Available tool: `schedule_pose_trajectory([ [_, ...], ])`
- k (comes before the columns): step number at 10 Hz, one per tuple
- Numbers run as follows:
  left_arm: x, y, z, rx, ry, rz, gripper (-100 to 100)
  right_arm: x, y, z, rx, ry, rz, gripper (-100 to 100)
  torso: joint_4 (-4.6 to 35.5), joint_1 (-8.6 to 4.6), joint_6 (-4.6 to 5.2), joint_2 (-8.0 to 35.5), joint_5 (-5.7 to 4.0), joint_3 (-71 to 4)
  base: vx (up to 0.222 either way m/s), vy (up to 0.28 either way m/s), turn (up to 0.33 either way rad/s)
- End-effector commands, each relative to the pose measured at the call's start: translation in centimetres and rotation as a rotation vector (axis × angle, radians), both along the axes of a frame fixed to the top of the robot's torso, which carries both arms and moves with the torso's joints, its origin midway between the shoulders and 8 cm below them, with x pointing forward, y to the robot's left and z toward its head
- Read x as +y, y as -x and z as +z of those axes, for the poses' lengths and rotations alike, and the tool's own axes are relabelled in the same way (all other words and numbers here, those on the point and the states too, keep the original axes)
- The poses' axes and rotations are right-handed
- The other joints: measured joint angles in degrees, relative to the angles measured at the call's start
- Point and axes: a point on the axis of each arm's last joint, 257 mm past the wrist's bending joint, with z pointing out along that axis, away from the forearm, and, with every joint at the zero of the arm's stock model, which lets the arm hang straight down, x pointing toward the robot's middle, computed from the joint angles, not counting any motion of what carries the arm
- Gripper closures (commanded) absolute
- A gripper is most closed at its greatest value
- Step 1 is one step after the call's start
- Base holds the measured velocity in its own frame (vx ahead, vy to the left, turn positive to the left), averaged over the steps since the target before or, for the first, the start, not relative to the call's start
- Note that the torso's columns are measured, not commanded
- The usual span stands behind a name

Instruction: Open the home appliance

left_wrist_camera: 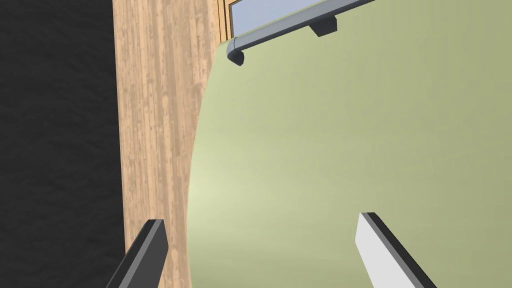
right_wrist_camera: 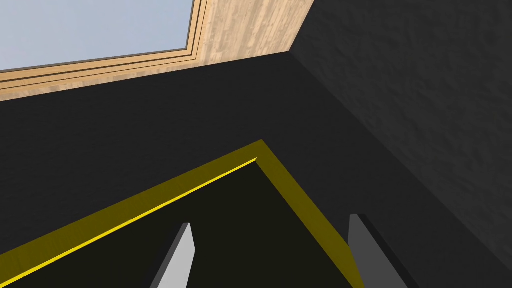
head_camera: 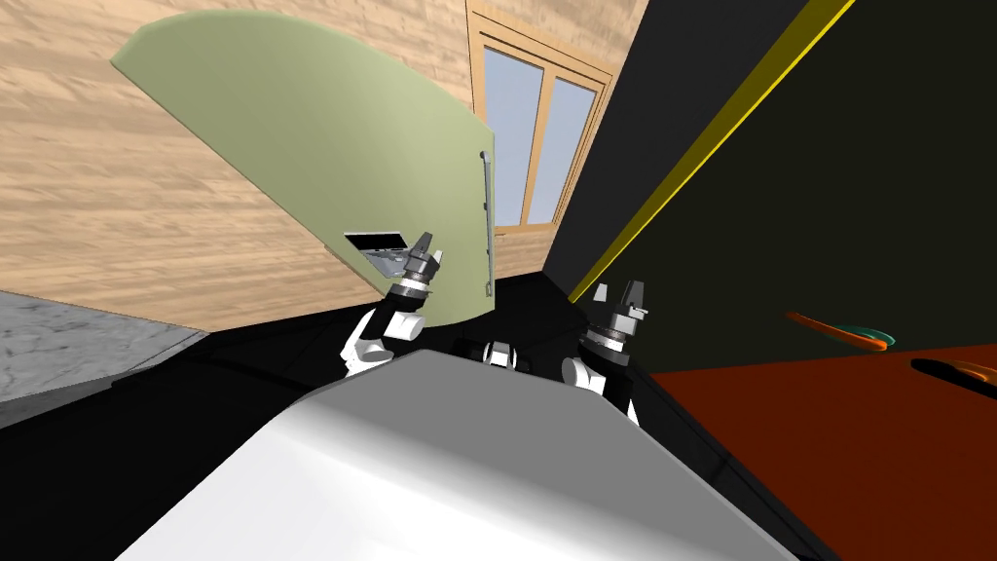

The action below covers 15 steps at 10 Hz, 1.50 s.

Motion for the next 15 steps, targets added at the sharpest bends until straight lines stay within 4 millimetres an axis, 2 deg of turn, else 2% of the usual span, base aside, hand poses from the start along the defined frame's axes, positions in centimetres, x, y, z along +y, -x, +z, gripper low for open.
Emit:
schedule_pose_trajectory([
  [1,0.3,-0.9,-0.3,0.046,-0.025,0.003,-100,0.0,0.0,0.0,0.0,0.0,0.0,0,0.0,0.01,0.01,0.0,0.0,0.0,0.003,0.016,-0.036],
  [6,1.2,-2.6,-0.2,0.131,-0.093,0.008,-100,0.0,0.0,0.0,0.0,0.0,0.0,0,0.0,-0.01,0.0,0.0,0.0,0.0,0.004,0.018,-0.054],
  [7,1.4,-2.9,-0.8,0.154,-0.091,0.017,-100,0.0,0.0,0.0,0.0,0.0,0.0,0,0.0,0.01,0.02,0.0,0.0,0.0,0.006,0.017,-0.035],
  [8,1.6,-3.2,-0.2,0.163,-0.114,0.014,-100,0.0,0.0,0.0,0.0,0.0,0.0,0,0.0,-0.01,0.0,0.0,0.0,0.0,0.011,0.018,-0.072],
  [9,1.9,-3.5,-0.8,0.188,-0.112,0.024,-100,0.0,0.0,0.0,0.0,0.0,0.0,0,0.0,0.0,0.02,0.0,-0.01,0.0,0.009,0.016,-0.044],
  [10,2.0,-3.8,-0.2,0.194,-0.133,0.021,-100,0.0,0.0,0.0,0.0,0.0,0.0,0,0.0,-0.01,0.0,0.0,0.0,0.0,0.013,0.019,-0.08],
  [11,2.3,-4.0,-0.9,0.222,-0.131,0.033,-100,0.0,0.0,0.0,0.0,0.0,0.0,0,0.0,0.0,0.02,0.0,-0.01,0.0,0.012,0.019,-0.051],
  [12,2.5,-4.4,-0.3,0.233,-0.151,0.032,-100,0.0,0.0,0.0,0.0,0.0,0.0,0,0.0,-0.01,0.0,0.0,0.0,0.0,0.012,0.017,-0.087],
  [13,2.8,-4.6,-0.9,0.257,-0.149,0.043,-100,0.0,0.0,0.0,0.0,0.0,0.0,0,0.0,-0.01,0.02,0.0,-0.01,0.0,0.012,0.017,-0.05],
  [14,3.0,-4.9,-0.3,0.267,-0.166,0.043,-100,0.0,0.0,0.0,0.0,0.0,0.0,0,0.0,-0.01,0.0,0.0,0.0,0.0,0.027,0.021,-0.091],
  [15,3.3,-5.1,-0.9,0.292,-0.164,0.054,-100,0.0,0.0,0.0,0.0,0.0,0.0,0,0.0,0.01,0.02,0.0,0.0,0.0,0.022,0.02,-0.054],
])
